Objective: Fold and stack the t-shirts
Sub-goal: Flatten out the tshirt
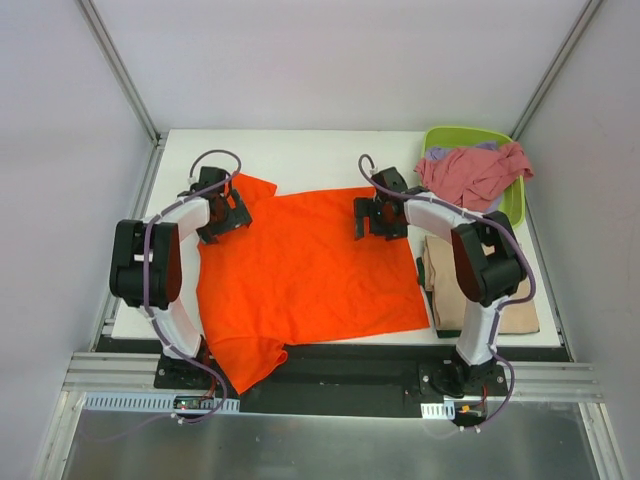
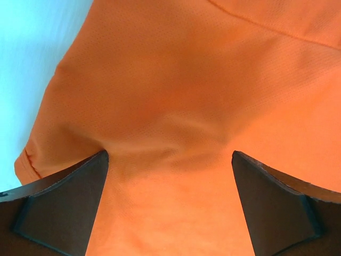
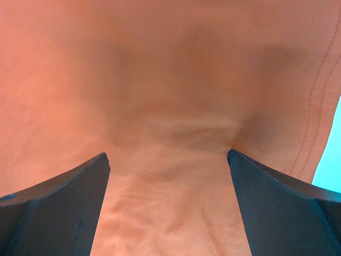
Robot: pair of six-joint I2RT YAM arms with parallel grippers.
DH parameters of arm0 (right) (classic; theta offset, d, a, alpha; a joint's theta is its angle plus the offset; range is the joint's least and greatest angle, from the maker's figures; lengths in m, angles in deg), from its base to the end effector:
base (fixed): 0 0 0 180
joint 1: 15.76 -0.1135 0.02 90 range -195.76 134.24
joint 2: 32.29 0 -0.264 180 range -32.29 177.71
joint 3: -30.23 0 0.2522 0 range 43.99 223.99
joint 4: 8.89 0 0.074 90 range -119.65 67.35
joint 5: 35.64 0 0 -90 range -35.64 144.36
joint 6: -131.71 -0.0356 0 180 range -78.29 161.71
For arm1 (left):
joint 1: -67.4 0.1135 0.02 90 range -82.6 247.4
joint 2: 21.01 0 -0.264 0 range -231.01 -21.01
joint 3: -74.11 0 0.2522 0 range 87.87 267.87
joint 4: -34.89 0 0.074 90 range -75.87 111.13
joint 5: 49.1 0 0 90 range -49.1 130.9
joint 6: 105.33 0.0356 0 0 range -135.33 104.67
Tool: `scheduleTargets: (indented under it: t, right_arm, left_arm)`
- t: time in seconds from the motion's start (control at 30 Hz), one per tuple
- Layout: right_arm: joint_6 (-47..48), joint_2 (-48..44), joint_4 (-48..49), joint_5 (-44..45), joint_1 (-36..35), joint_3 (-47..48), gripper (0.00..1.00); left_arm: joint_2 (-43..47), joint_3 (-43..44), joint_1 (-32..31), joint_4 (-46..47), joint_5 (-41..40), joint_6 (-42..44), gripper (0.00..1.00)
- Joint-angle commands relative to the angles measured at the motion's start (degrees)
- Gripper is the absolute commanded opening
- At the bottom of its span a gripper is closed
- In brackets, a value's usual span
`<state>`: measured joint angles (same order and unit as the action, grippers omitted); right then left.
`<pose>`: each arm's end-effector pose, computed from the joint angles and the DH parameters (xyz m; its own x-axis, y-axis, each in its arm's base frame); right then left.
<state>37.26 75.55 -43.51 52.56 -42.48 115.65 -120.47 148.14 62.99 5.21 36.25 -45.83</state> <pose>0.3511 0.1780 0.1767 -0.7832 -0.3075 -0.5404 -0.4051 0.9117 0.0685 0.3530 -0.0243 0.1758 -0.7201 -0.4518 -0.5266 -0.3889 0.8913 -0.2330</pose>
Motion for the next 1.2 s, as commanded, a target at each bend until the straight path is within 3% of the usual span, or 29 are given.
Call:
scheduleTargets:
  t: [0.0,0.43,0.77,0.97,1.07,1.17]
  right_arm:
    - [0.67,5.8,-5.59,0.14,2.28,9.09,0.96]
    - [-1.53,19.08,-11.57,-3.38,4.66,29.76,0.96]
    - [0.22,19.18,-14.29,-1.36,4.92,37.5,0.96]
    - [2.51,5.49,-14.82,1.44,4.22,29.97,0.96]
    - [1.81,-3.83,-12.28,3.19,3.43,20.05,0.96]
    - [0.32,-13.23,-7.63,3.74,1.94,6.96,0.96]
  left_arm:
    - [-4.76,7.74,1.15,-0.86,1.3,-1.23,0.99]
    - [-26.91,41.04,6.07,-6.49,6.93,4.48,0.99]
    - [-33.17,54.94,7.57,-7.63,14.22,6.33,0.99]
    - [-21.68,52.43,7.57,-8.86,18.53,5.46,0.99]
    - [-11.41,42.16,7.57,-9.13,20.2,3.44,0.99]
    - [0.02,26.44,7.39,-9.04,20.55,0.8,0.99]
